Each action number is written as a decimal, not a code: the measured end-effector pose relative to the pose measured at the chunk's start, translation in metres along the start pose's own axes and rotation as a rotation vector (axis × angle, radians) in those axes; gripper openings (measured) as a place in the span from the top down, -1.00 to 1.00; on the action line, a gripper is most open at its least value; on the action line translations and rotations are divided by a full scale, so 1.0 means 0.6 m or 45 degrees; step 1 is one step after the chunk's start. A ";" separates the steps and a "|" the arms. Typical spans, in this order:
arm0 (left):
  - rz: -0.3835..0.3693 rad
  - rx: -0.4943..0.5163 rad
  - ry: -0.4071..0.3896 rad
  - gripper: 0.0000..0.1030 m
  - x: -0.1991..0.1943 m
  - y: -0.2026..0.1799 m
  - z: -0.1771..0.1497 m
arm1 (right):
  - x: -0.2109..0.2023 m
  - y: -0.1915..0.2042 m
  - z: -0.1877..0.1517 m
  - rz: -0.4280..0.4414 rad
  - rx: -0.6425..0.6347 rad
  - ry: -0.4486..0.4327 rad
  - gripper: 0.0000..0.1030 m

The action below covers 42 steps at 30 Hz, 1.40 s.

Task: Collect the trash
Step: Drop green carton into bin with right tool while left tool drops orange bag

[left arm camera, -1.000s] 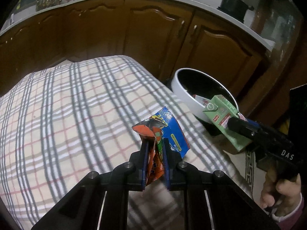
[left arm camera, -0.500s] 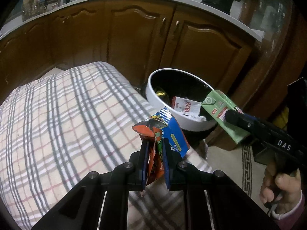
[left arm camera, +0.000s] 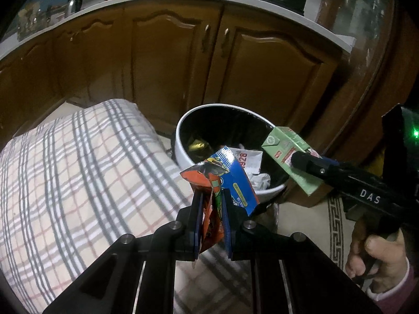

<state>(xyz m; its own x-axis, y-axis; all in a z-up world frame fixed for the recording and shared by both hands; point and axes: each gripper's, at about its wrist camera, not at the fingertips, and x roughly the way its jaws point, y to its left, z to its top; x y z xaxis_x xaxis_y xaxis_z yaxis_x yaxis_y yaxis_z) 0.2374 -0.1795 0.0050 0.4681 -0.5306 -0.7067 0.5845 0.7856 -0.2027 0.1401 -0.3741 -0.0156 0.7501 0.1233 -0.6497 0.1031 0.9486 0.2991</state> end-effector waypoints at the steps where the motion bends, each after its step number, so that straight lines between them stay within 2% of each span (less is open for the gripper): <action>1: -0.001 0.005 0.000 0.76 0.004 -0.002 0.005 | 0.002 -0.003 0.003 -0.003 0.004 0.000 0.05; 17: 0.020 0.035 0.050 0.75 0.097 -0.018 0.075 | 0.051 -0.038 0.044 -0.071 0.007 0.055 0.05; 36: 0.056 0.027 0.112 0.72 0.144 -0.026 0.098 | 0.083 -0.058 0.068 -0.086 0.008 0.111 0.05; 40: 0.070 0.024 0.126 0.51 0.148 -0.025 0.103 | 0.084 -0.056 0.070 -0.087 0.007 0.111 0.05; 42: 0.071 0.027 0.125 0.20 0.145 -0.027 0.104 | 0.084 -0.059 0.071 -0.075 0.018 0.110 0.02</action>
<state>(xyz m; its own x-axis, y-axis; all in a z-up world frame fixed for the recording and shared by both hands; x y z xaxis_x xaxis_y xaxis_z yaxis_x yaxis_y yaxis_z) 0.3099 -0.2584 -0.0107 0.4336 -0.4518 -0.7797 0.5738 0.8055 -0.1477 0.2020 -0.4138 -0.0291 0.6836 0.0929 -0.7239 0.1550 0.9507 0.2685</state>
